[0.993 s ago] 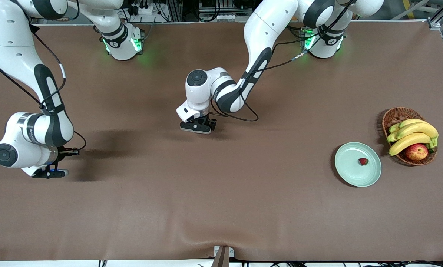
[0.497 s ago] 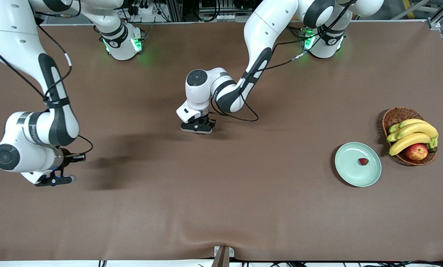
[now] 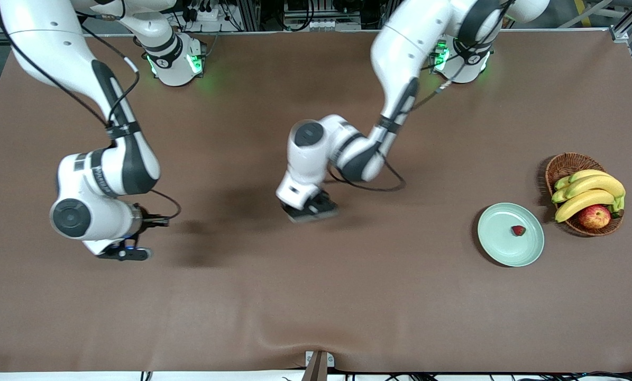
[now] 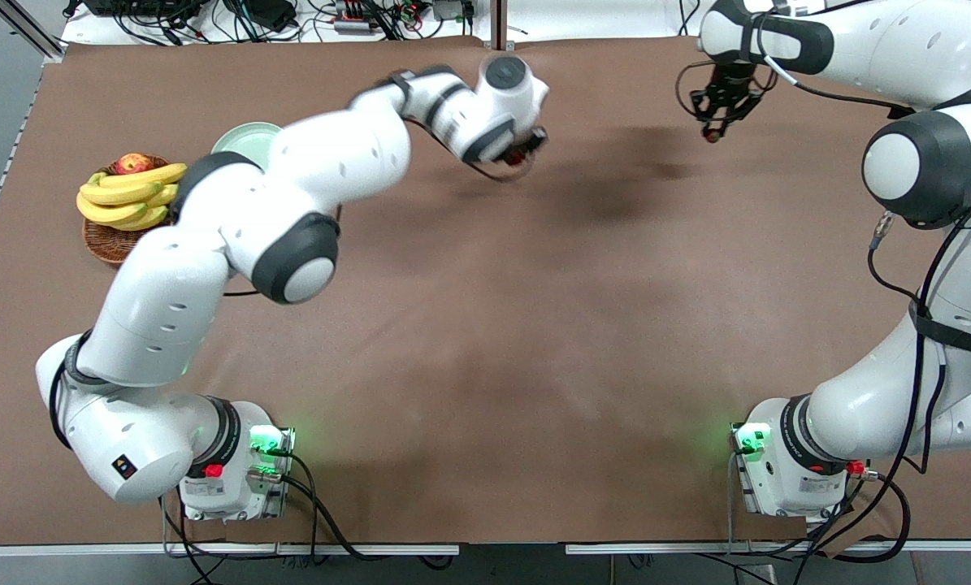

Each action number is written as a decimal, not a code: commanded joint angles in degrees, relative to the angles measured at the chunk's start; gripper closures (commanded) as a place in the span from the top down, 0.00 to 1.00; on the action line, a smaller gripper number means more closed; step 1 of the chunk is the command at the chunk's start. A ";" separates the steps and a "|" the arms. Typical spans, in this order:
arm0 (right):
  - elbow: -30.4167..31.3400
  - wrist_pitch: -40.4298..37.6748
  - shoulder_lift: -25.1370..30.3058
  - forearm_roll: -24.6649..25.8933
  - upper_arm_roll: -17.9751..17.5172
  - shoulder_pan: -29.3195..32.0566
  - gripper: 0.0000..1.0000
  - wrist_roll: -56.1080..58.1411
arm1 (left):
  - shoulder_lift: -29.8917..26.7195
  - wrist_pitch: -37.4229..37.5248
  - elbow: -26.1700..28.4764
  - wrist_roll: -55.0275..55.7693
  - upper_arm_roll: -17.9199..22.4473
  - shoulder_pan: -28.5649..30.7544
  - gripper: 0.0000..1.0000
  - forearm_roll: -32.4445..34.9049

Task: Collect all strawberries into plate
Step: 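Carry the strawberry toward the plate while the right gripper sets the third mid-table, then release the strawberry onto the plate while the right gripper draws back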

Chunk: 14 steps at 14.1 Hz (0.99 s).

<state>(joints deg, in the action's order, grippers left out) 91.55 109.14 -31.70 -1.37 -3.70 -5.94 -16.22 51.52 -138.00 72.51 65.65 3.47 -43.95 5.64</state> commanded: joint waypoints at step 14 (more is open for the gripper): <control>0.30 12.58 -6.97 -27.01 -0.25 -22.35 0.00 -25.35 | -5.54 21.34 5.09 12.92 2.94 31.73 0.00 0.78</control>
<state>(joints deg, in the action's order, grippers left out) 92.17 119.98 -37.84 -25.00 -4.49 -27.19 -41.56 48.86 -121.03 74.03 77.02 6.87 -11.89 5.64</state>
